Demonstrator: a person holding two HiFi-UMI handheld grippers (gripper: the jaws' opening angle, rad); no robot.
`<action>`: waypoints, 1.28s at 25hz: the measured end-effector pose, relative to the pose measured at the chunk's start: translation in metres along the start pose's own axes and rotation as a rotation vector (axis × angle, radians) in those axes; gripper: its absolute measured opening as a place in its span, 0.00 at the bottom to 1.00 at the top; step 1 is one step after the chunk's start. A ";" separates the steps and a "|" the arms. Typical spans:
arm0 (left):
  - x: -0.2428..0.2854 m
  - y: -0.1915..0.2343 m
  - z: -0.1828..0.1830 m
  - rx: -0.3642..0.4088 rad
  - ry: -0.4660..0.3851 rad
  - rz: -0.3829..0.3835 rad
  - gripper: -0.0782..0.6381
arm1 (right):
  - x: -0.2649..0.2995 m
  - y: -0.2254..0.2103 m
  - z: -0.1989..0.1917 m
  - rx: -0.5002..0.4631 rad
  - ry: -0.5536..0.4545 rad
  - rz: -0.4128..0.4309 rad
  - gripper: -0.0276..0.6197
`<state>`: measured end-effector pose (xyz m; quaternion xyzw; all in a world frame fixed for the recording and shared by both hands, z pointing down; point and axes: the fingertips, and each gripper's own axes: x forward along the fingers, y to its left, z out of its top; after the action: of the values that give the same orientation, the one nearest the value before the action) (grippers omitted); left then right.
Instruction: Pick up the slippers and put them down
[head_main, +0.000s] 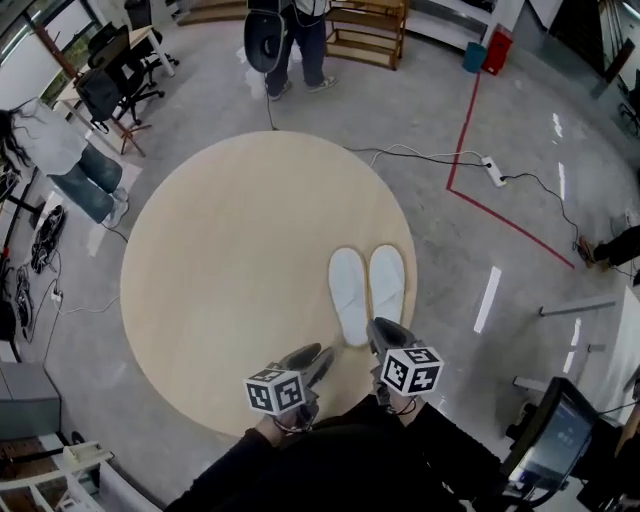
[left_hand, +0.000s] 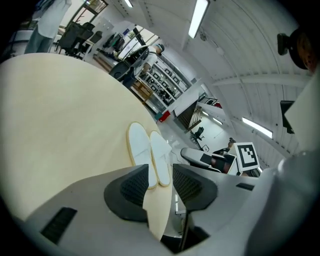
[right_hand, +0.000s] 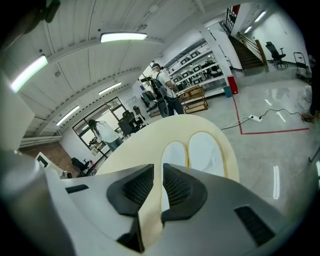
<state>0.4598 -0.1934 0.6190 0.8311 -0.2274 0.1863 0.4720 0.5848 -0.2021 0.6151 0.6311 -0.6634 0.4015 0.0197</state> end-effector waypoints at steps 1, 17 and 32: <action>-0.010 0.005 0.000 -0.020 -0.021 0.010 0.34 | 0.001 0.011 -0.005 -0.013 0.015 0.015 0.14; -0.135 0.066 -0.031 -0.059 -0.158 0.084 0.14 | 0.001 0.168 -0.068 -0.229 0.076 0.220 0.07; -0.230 0.098 -0.007 0.113 -0.217 0.090 0.14 | 0.002 0.277 -0.089 -0.352 0.020 0.246 0.07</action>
<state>0.2144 -0.1855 0.5704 0.8607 -0.3032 0.1285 0.3882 0.3051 -0.1874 0.5353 0.5282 -0.7950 0.2852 0.0869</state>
